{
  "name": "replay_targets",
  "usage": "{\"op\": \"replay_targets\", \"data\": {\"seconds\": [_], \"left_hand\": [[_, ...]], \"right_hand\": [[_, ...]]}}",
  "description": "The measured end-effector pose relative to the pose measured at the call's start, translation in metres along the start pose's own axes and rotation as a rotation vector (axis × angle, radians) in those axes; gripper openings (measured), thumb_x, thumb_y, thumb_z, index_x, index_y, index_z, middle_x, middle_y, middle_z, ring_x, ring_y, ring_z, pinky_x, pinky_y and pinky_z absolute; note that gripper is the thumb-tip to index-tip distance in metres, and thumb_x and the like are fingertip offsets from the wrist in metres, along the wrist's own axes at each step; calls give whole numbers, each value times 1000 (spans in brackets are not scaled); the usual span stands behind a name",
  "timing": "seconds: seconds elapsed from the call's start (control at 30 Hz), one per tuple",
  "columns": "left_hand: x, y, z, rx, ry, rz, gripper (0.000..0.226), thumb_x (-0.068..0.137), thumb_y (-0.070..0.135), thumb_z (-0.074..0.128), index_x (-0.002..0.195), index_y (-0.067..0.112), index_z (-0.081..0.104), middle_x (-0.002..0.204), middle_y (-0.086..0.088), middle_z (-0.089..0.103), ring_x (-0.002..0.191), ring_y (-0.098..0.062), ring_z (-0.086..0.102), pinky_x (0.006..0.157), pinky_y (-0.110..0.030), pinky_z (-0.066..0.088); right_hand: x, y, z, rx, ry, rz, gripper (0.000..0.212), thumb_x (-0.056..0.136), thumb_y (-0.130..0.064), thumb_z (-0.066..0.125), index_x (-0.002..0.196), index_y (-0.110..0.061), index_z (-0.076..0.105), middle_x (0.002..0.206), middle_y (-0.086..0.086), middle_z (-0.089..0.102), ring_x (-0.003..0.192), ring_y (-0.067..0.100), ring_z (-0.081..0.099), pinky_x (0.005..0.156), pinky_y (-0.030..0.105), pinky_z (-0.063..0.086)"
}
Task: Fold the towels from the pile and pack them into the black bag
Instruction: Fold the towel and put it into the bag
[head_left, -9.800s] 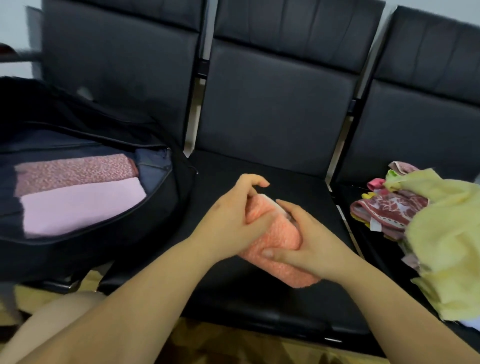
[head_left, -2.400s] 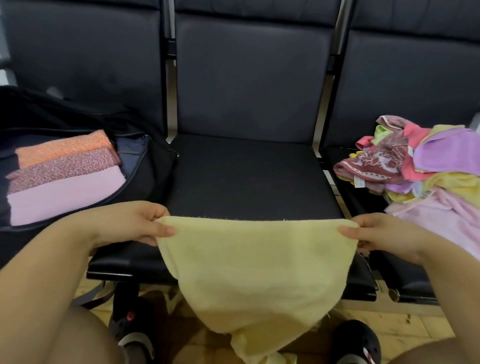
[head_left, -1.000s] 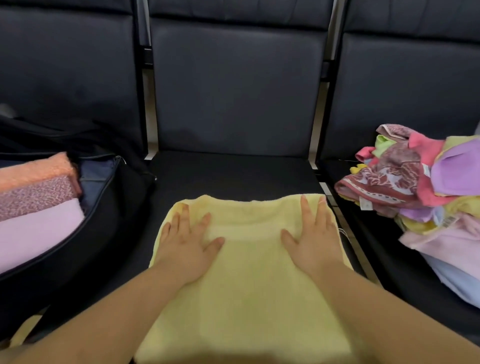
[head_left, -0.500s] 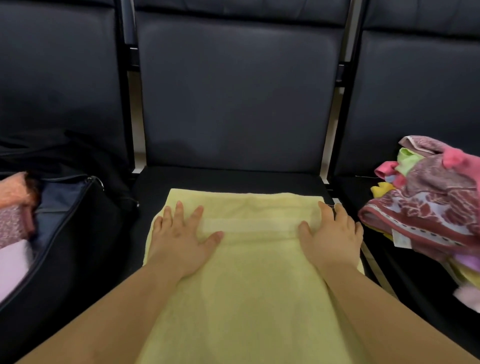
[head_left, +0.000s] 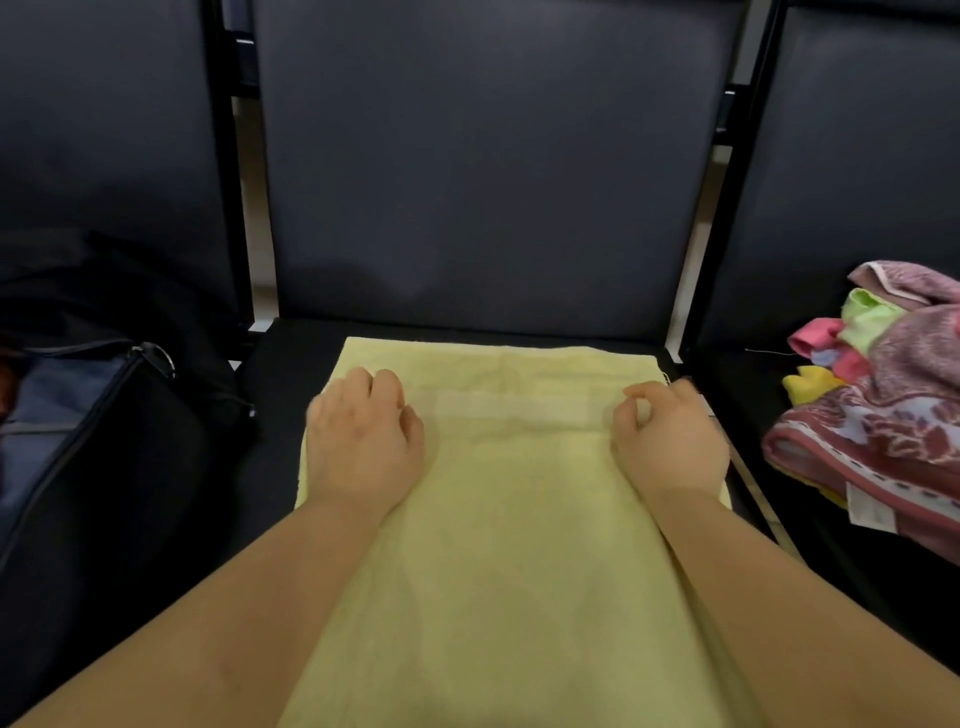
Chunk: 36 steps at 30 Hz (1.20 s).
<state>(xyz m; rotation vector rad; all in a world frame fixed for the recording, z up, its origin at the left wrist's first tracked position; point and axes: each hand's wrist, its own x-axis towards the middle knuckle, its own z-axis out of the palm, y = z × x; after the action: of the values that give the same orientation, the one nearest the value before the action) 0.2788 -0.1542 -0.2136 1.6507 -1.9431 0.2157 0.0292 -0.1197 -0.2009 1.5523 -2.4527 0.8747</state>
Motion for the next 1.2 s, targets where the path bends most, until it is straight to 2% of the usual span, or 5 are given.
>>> {"op": "replay_targets", "data": {"seconds": [0.3, 0.47, 0.77, 1.07, 1.2], "left_hand": [[-26, 1, -54, 94, -638, 69, 45, 101, 32, 31, 144, 18, 33, 148, -4, 34, 135, -24, 33, 111, -32, 24], [-74, 10, -104, 242, -793, 105, 59, 101, 31, 29, 154, 21, 5, 161, -10, -5, 148, -25, 2, 120, -38, 6], [-132, -7, -168, 75, -734, -317, 48, 86, 30, 54, 130, 16, 41, 131, -6, 41, 116, -24, 46, 95, -34, 44], [-151, -8, -183, -192, -702, -437, 30, 79, 28, 75, 66, 13, 54, 68, 1, 57, 64, -12, 53, 53, -23, 36], [-153, -9, -183, -461, -697, -508, 19, 88, 18, 62, 73, 9, 54, 76, -6, 58, 67, -17, 54, 57, -26, 41]], "right_hand": [[-28, 5, -49, 44, -491, 15, 74, 88, -55, 53, 150, -25, 27, 148, -2, 39, 136, 21, 36, 111, 38, 32], [-69, 11, -95, 253, -609, 18, 61, 88, -30, 67, 142, -18, 42, 147, -1, 38, 119, 15, 49, 86, 16, 41], [-131, 54, -156, 28, -549, 188, 45, 82, -31, 67, 122, -15, 54, 109, 0, 56, 91, 15, 57, 80, 29, 49], [-155, 56, -173, 144, -722, 313, 42, 74, -19, 81, 105, 1, 60, 102, 11, 61, 86, 19, 55, 68, 26, 43], [-158, 55, -182, 330, -722, 353, 23, 83, -16, 73, 91, 2, 61, 95, 13, 68, 75, 19, 62, 56, 24, 46]]}}
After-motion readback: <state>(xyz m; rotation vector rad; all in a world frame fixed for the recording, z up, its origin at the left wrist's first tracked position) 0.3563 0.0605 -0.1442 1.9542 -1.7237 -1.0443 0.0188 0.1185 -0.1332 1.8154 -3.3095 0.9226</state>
